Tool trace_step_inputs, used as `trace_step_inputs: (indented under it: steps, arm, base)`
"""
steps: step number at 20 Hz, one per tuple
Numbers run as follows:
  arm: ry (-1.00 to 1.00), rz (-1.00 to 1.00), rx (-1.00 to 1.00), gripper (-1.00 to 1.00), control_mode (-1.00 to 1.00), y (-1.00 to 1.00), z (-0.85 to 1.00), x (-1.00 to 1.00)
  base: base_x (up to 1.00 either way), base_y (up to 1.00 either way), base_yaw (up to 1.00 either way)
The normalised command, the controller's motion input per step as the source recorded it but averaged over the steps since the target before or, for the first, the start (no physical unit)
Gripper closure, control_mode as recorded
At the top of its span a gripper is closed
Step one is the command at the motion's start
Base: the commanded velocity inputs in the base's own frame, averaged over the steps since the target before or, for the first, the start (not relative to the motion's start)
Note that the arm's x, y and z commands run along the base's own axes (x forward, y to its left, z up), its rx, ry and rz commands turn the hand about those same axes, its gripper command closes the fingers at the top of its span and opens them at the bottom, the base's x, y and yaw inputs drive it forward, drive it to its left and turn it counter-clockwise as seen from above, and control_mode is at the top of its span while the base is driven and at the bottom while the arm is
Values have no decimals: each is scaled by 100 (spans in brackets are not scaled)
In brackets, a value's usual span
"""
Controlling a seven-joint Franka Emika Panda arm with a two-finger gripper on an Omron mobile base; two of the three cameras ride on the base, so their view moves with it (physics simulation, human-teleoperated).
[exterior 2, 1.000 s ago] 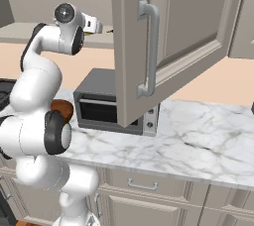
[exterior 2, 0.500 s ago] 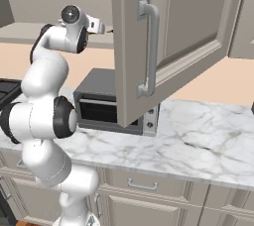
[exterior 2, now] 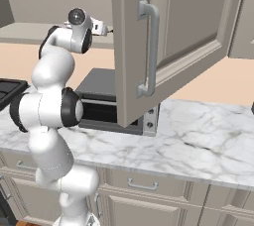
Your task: Open the cabinet. Pick the banana and banana from the cabinet and place them into the bowl. Then close the cabinet.
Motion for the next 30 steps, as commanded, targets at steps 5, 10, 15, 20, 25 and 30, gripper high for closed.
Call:
trace_step_inputs:
  steps: [5, 10, 15, 20, 25, 30]
  arm:
    - [5, 0, 0, -100, -100, 18, -24, 49]
    - [4, 0, 0, -100, -100, 25, -31, 37]
    - [6, 0, 0, 100, -100, 27, -33, 17]
    - [0, 0, 0, 100, -100, 0, 0, 0]
    - [0, 0, 0, 100, -100, 1, 0, -37]
    - [0, 1, 0, 100, -100, 17, -11, -95]
  base:
    - [0, 0, 0]
    - [0, 0, 0]
    - [0, 0, 0]
    - [0, 0, 0]
    - [0, 0, 0]
    - [0, 0, 0]
